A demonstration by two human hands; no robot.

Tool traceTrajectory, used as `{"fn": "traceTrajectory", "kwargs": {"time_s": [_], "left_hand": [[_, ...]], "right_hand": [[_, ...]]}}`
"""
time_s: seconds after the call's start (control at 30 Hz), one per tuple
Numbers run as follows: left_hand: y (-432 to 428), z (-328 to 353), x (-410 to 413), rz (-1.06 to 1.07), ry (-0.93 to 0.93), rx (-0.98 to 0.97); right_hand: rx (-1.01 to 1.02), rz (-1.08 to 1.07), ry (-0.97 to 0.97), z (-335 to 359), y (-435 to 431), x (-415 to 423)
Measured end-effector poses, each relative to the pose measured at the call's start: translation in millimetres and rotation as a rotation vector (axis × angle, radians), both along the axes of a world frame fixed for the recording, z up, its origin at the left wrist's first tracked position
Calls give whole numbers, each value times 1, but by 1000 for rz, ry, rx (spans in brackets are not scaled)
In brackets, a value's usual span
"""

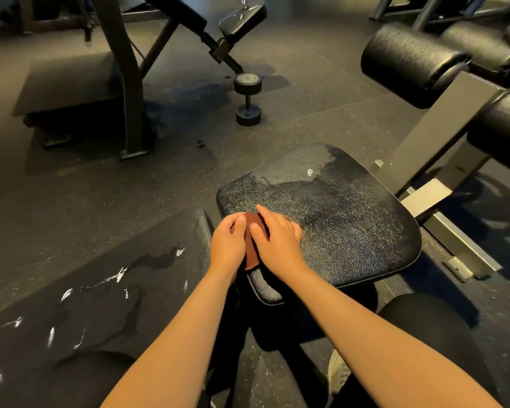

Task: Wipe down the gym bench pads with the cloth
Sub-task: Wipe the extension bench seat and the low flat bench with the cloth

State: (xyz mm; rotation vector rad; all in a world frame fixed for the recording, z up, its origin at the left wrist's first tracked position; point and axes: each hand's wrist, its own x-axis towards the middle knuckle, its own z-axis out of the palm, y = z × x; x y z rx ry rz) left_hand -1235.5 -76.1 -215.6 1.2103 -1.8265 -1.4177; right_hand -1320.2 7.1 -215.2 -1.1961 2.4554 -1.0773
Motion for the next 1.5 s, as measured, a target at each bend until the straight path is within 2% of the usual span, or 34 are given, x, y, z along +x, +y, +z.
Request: {"fn": "traceTrajectory", "kwargs": {"time_s": [0.1, 0.23, 0.33, 0.47, 0.6, 0.7, 0.83, 0.93, 1.07, 1.17, 1.23, 1.37, 1.43, 1.5], "left_hand": [[-11, 3, -16, -6, 58, 20], [-33, -3, -31, -15, 23, -40], [-49, -14, -40, -12, -78, -200], [-63, -25, -51, 23, -245, -312], [-77, -29, -61, 117, -233, -272], [-86, -32, -67, 120, -258, -321], [-84, -34, -68, 112, -268, -377], [-82, -37, -64, 133, -206, -347], [-83, -44, -59, 177, -110, -271], [-83, -46, -59, 176, -136, -305], [-84, -45, -61, 160, -175, -368], [-84, -46, -58, 64, -294, -478], [-89, -45, -52, 10, -299, -464], [-98, -39, -42, 14, -300, -408]], "right_hand": [[-58, 100, -49, -1, -17, -11], [-4, 103, -12, -13, -41, -32], [-45, 28, 10, -13, -58, -51], [36, -59, 121, -5, -81, -75], [132, 165, 160, -10, -95, -71], [156, 294, 195, -15, -98, -91], [136, 190, 180, -10, -121, -128], [156, 148, 155, -7, -142, -122], [120, 432, 105, -12, -151, -106], [113, 577, 108, -17, -145, -115], [134, 531, 153, -15, -143, -123], [172, 206, 163, -12, -148, -115], [187, 168, 149, -12, -155, -104], [145, 220, 147, -14, -161, -97]]}}
